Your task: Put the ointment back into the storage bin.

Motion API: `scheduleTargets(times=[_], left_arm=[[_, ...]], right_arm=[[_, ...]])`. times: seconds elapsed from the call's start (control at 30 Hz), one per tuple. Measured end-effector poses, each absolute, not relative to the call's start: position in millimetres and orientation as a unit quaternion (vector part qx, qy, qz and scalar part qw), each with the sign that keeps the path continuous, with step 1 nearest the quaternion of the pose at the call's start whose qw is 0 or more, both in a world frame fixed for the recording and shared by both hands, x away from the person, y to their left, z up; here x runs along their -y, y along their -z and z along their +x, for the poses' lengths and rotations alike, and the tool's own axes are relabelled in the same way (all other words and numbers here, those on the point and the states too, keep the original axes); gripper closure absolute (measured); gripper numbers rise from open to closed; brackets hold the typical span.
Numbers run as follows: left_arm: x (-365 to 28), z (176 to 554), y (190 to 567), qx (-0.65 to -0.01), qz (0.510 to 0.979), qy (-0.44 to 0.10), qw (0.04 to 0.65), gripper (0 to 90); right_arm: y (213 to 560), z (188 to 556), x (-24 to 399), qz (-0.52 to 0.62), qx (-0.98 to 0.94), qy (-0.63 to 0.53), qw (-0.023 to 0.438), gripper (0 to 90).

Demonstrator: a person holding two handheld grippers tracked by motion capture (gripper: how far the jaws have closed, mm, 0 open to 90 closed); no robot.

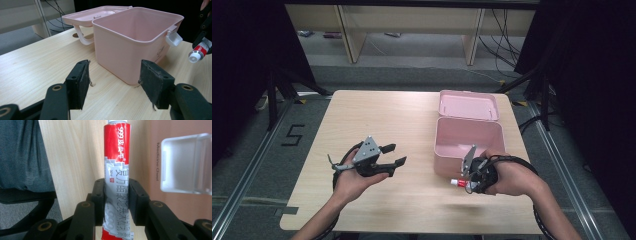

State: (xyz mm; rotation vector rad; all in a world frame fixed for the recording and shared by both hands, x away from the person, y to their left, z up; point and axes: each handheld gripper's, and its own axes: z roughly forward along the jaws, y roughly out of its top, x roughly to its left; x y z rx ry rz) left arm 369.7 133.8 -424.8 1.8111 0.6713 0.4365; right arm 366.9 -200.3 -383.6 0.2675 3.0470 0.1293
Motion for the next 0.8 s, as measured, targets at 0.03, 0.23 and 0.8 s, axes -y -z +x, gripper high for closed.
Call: scheduleTargets(times=[0.03,0.23,0.8], left_arm=[[-133.8,369.6,424.8,-0.283,0.765,-0.184,0.549,40.5],[-134.1,369.0,424.2,-0.286,0.766,-0.186,0.545,40.4],[-132.8,369.5,424.3,-0.283,0.764,-0.183,0.550,40.4]], right_arm=[[383.6,366.9,200.3,0.087,-0.994,-0.042,0.040,70.5],[376.8,368.2,200.8,0.090,-0.994,-0.044,0.041,70.5],[362.9,372.8,202.2,0.096,-0.993,-0.044,0.049,70.5]])
